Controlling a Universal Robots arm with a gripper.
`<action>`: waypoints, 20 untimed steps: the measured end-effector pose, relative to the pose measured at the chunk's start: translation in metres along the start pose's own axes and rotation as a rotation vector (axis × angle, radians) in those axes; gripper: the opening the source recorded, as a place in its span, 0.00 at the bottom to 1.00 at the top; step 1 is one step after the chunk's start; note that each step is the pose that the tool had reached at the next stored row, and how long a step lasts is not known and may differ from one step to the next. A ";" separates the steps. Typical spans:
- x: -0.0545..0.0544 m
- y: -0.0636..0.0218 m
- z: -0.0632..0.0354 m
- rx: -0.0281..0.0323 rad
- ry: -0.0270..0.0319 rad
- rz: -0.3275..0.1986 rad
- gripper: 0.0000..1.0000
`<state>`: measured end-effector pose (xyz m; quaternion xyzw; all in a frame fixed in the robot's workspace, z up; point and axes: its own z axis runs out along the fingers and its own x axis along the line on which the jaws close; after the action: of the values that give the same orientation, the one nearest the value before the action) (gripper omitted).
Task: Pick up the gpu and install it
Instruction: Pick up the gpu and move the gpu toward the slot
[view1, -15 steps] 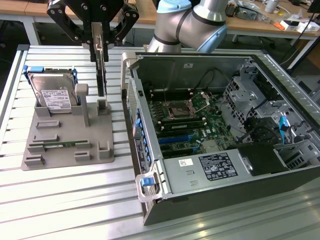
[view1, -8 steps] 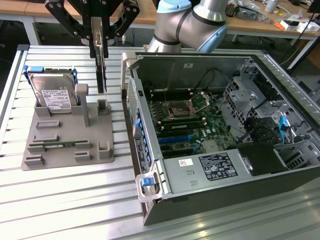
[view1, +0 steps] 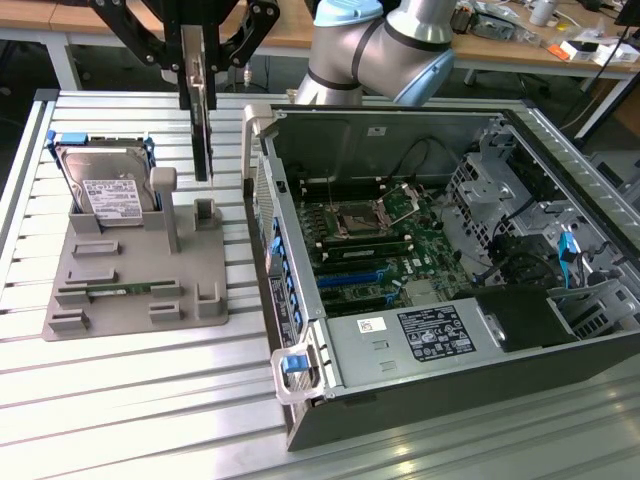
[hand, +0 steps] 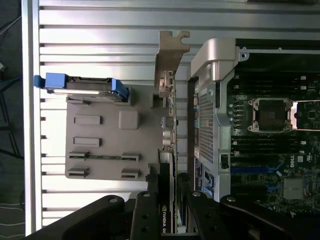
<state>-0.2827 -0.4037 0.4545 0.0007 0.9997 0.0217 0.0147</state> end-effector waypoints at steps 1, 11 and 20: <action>0.000 0.0000 -0.0006 -0.0001 0.0000 0.000 0.27; 0.000 0.0005 -0.0115 -0.0007 0.0001 0.000 0.27; -0.001 0.0009 -0.0200 -0.0016 0.0001 0.000 0.27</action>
<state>-0.2827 -0.4037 0.4745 0.0007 0.9996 0.0225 0.0147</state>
